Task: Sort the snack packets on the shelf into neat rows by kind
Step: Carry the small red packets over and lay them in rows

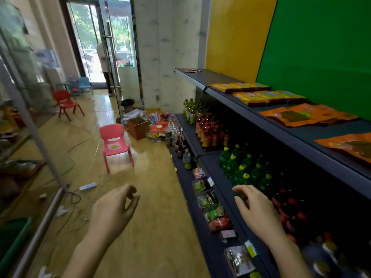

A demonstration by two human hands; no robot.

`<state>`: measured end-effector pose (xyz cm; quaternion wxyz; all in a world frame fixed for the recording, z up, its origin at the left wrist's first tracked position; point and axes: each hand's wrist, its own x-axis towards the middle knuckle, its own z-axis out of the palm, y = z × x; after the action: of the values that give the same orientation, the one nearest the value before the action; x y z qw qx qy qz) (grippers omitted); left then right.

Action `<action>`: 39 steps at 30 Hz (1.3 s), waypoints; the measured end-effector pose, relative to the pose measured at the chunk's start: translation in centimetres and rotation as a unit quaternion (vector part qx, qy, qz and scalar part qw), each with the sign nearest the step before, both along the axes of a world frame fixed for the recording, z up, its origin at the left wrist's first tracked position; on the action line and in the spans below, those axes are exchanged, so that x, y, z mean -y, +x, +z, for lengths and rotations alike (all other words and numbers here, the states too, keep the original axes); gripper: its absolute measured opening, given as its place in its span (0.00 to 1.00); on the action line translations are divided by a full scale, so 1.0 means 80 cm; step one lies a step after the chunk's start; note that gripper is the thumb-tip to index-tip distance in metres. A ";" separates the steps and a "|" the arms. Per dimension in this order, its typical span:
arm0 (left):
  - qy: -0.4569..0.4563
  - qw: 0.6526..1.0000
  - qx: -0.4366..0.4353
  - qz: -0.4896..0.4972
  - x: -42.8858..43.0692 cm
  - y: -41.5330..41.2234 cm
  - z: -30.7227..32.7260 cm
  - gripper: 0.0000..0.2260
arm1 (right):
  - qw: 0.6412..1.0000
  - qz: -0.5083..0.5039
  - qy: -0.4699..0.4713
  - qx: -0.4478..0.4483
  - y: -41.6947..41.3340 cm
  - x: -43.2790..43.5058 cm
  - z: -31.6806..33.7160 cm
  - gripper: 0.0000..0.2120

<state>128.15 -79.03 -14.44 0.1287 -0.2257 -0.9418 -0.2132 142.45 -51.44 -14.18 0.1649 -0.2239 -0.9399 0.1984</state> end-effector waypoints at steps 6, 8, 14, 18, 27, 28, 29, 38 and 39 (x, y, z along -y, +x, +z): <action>-0.003 0.999 0.000 0.038 -0.040 -0.136 -0.016 0.08 | 0.999 0.034 -0.012 0.013 -0.178 -0.036 -0.019 0.13; -0.011 0.999 -0.008 0.047 -0.050 -0.188 -0.005 0.08 | 0.998 0.053 -0.014 0.011 -0.239 -0.049 -0.013 0.13; -0.038 0.994 -0.050 0.087 -0.062 -0.323 0.021 0.08 | 0.993 0.119 0.006 0.012 -0.402 -0.070 0.012 0.12; -0.061 0.992 -0.040 0.101 -0.067 -0.396 0.014 0.09 | 0.990 0.138 0.020 0.025 -0.477 -0.081 0.024 0.13; -0.122 0.990 0.046 0.053 -0.103 -0.592 -0.026 0.13 | 0.991 0.128 0.019 0.038 -0.644 -0.108 0.003 0.13; -0.130 0.990 0.041 0.047 -0.107 -0.620 -0.027 0.13 | 0.992 0.121 0.018 0.036 -0.667 -0.111 0.001 0.13; -0.136 0.989 0.034 0.041 -0.111 -0.647 -0.024 0.13 | 0.993 0.114 0.018 0.034 -0.691 -0.112 0.000 0.13; -0.123 0.991 -0.048 -0.015 -0.148 -0.903 0.031 0.14 | 0.999 0.040 0.028 -0.007 -0.894 -0.134 0.033 0.13; -0.117 0.992 -0.049 -0.027 -0.158 -0.925 0.035 0.14 | 0.999 0.032 0.029 -0.006 -0.912 -0.140 0.037 0.13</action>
<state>54.19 -66.43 -11.64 0.1420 -0.2748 -0.9463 -0.0936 69.51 -40.27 -11.24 0.1708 -0.1872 -0.9509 0.1779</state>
